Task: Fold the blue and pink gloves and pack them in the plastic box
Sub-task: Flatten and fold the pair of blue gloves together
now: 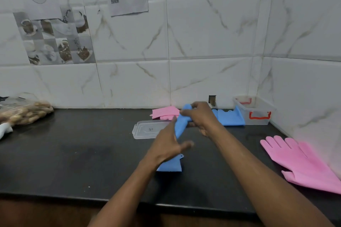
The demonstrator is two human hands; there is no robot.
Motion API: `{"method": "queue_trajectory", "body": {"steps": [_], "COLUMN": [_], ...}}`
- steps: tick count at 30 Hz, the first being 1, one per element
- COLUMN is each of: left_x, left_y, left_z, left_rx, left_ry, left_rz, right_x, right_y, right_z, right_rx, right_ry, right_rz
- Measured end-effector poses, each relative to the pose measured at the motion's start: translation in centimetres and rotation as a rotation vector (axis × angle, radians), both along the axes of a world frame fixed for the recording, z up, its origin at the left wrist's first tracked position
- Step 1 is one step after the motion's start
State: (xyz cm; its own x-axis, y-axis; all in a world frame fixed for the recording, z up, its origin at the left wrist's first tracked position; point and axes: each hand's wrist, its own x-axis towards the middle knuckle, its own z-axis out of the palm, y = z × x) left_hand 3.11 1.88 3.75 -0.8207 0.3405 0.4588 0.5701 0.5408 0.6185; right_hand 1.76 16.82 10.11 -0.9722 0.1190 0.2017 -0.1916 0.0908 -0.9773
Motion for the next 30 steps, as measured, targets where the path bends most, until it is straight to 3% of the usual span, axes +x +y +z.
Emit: {"method": "queue_trajectory", "body": {"steps": [2,3,6,8,10,13,20,24,30], "left_x": [-0.2,-0.9,-2.7,-3.5,-4.1,-4.3,-4.2,-4.4,-3.8], "left_y": [0.1,-0.3,-2.1,-3.5,-4.2,-4.2,-3.4,-3.0,-1.9], "left_z": [1.8,2.3,4.0,4.6,4.9,4.8,4.8,4.9,4.9], "left_rx": [0.275,0.492,1.076,1.22,1.316,1.386,1.424,1.383,1.294], "left_ry": [0.016,-0.078,-0.584,-0.761,-0.818,-0.828,-0.861,-0.862,-0.862], "left_rz": [0.124,0.127,-0.148,-0.388,-0.585,-0.65,-0.65,-0.65,-0.621], "right_x": [0.4,0.8,1.6,1.9,2.2,2.5,2.6,2.5,1.9], "right_y": [-1.3,-1.7,-0.9,0.6,2.1,3.7,3.4,2.8,2.2], "right_z": [2.8,3.7,4.4,3.2,1.0,-2.8,-5.7,-5.7,-3.9], "right_rx": [-0.078,-0.122,-0.142,-0.097,-0.016,0.136,0.175,0.041,-0.17], "right_ry": [0.029,0.023,0.047,0.084,0.062,-0.027,-0.059,0.037,0.099], "right_rz": [0.092,0.155,0.142,0.011,-0.066,-0.059,0.035,0.187,0.248]}}
